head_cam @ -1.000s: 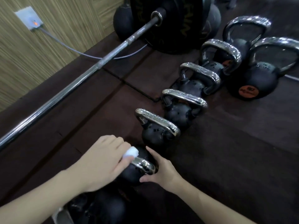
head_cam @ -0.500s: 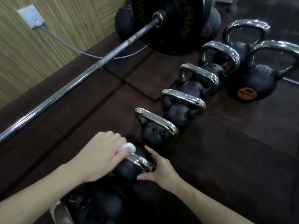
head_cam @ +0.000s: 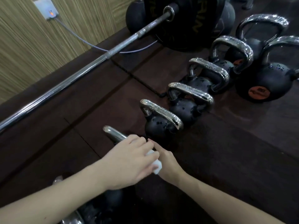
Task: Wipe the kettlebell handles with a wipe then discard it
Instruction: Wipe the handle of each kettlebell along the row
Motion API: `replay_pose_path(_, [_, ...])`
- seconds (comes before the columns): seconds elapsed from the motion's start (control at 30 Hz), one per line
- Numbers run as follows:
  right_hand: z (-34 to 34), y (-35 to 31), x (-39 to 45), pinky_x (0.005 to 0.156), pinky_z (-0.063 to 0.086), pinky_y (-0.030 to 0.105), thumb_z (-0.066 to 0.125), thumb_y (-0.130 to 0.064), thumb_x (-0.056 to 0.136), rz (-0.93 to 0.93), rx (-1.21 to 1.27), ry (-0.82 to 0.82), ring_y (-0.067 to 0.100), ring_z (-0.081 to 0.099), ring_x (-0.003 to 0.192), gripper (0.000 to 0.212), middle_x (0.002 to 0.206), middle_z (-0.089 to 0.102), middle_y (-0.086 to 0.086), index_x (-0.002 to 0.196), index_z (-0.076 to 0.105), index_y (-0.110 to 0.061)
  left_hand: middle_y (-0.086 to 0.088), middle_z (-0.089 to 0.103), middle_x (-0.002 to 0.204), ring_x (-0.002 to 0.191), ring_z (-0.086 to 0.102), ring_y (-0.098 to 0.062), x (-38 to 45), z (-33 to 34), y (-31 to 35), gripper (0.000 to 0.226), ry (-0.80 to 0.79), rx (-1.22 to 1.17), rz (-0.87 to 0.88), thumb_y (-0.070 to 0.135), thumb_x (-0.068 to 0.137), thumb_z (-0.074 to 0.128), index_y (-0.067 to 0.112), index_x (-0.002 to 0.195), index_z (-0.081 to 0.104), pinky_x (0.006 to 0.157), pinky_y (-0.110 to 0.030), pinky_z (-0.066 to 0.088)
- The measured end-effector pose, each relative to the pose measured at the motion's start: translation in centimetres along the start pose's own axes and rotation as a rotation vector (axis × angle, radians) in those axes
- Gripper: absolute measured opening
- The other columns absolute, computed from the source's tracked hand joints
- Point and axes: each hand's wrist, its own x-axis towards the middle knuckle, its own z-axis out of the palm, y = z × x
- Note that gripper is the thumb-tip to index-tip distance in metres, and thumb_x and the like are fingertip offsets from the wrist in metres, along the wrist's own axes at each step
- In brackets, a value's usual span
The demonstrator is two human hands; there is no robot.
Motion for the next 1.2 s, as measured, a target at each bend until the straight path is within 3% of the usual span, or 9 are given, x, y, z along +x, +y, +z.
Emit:
replay_pose_path(0.1, [-0.1, -0.1, 0.3, 0.116, 0.044, 0.031, 0.096, -0.057, 0.054, -0.047, -0.075, 0.021, 0.000, 0.053, 0.134, 0.116, 0.142, 0.060, -0.015, 0.154, 0.040, -0.041, 0.011, 0.050, 0.087, 0.083, 0.056, -0.018, -1.0, 0.0, -3.1, 0.032, 0.062, -0.080, -0.169, 0.044, 0.108, 0.029, 0.030, 0.097, 0.056, 0.088, -0.040, 0.048])
replay_pose_path(0.3, [-0.4, -0.3, 0.7, 0.117, 0.033, 0.024, 0.097, -0.053, 0.057, -0.093, -0.150, -0.016, -0.001, 0.039, 0.137, 0.116, 0.150, 0.046, -0.017, 0.154, 0.035, -0.037, 0.011, 0.049, 0.083, 0.089, 0.050, -0.016, -4.0, 1.3, -9.3, 0.036, 0.042, -0.303, -0.522, 0.041, 0.105, 0.020, 0.043, 0.080, 0.045, 0.086, -0.046, 0.048])
replay_pose_path(0.47, [-0.7, -0.2, 1.3, 0.115, 0.037, 0.027, 0.096, -0.056, 0.056, -0.106, -0.222, -0.018, 0.002, 0.041, 0.133, 0.115, 0.145, 0.047, -0.015, 0.152, 0.035, -0.037, 0.014, 0.060, 0.117, 0.119, 0.056, -0.016, -4.0, 1.1, -5.7, 0.046, 0.053, -0.219, -0.332, 0.038, 0.110, 0.022, 0.028, 0.131, 0.062, 0.113, -0.041, 0.037])
replay_pose_path(0.57, [-0.6, -0.1, 1.2, 0.112, 0.042, 0.030, 0.089, -0.065, 0.055, -0.094, -0.246, -0.012, 0.007, 0.049, 0.132, 0.113, 0.143, 0.051, -0.009, 0.150, 0.040, -0.031, 0.001, 0.064, 0.123, 0.120, 0.059, -0.023, -2.7, 1.2, -1.8, 0.044, 0.078, -0.051, -0.177, 0.041, 0.106, 0.036, 0.017, 0.132, 0.063, 0.119, -0.045, 0.031])
replay_pose_path(0.7, [-1.3, 1.0, 1.5, 0.112, 0.045, 0.050, 0.059, -0.064, 0.073, -0.185, -0.352, -0.101, 0.024, 0.052, 0.135, 0.085, 0.148, 0.053, 0.003, 0.149, 0.044, -0.031, -0.001, 0.063, 0.117, 0.107, 0.061, -0.025, -1.1, 1.6, 0.7, 0.038, 0.114, 0.056, -0.037, 0.041, 0.106, 0.041, 0.018, 0.128, 0.061, 0.111, -0.044, 0.040])
replay_pose_path(0.77, [-1.6, 1.1, 1.7, 0.111, 0.047, 0.047, 0.066, -0.065, 0.073, -0.149, -0.326, -0.129, 0.020, 0.055, 0.133, 0.083, 0.145, 0.055, -0.003, 0.148, 0.043, -0.041, -0.001, 0.061, 0.116, 0.105, 0.059, -0.026, -1.4, 1.6, -0.2, 0.036, 0.092, 0.045, -0.025, 0.040, 0.108, 0.040, 0.019, 0.130, 0.059, 0.107, -0.045, 0.044])
replay_pose_path(0.87, [-3.1, 0.3, 1.3, 0.109, 0.047, 0.031, 0.088, -0.060, 0.063, -0.122, -0.305, -0.133, 0.004, 0.054, 0.129, 0.107, 0.143, 0.055, -0.012, 0.152, 0.033, -0.042, 0.003, 0.058, 0.115, 0.107, 0.057, -0.023, -2.1, 1.5, -1.7, 0.040, 0.080, -0.009, -0.085, 0.045, 0.109, 0.035, 0.023, 0.134, 0.057, 0.107, -0.043, 0.043])
replay_pose_path(1.03, [-7.9, 0.5, 0.4, 0.107, 0.038, 0.020, 0.084, -0.065, 0.069, -0.196, -0.430, -0.179, -0.003, 0.045, 0.132, 0.105, 0.142, 0.049, -0.016, 0.154, 0.028, -0.042, 0.011, 0.056, 0.105, 0.102, 0.056, -0.016, -3.0, 1.3, -4.2, 0.043, 0.095, -0.114, -0.276, 0.045, 0.111, 0.021, 0.030, 0.115, 0.061, 0.104, -0.038, 0.039])
replay_pose_path(1.2, [-12.1, 1.1, 0.3, 0.104, 0.041, 0.017, 0.080, -0.068, 0.072, -0.223, -0.538, -0.077, 0.000, 0.048, 0.127, 0.086, 0.136, 0.047, -0.019, 0.142, 0.044, -0.032, 0.010, 0.059, 0.074, 0.076, 0.057, -0.009, -1.8, -0.3, -6.7, 0.048, 0.150, -0.576, -0.720, 0.039, 0.111, 0.032, 0.025, 0.068, 0.048, 0.073, -0.035, 0.044])
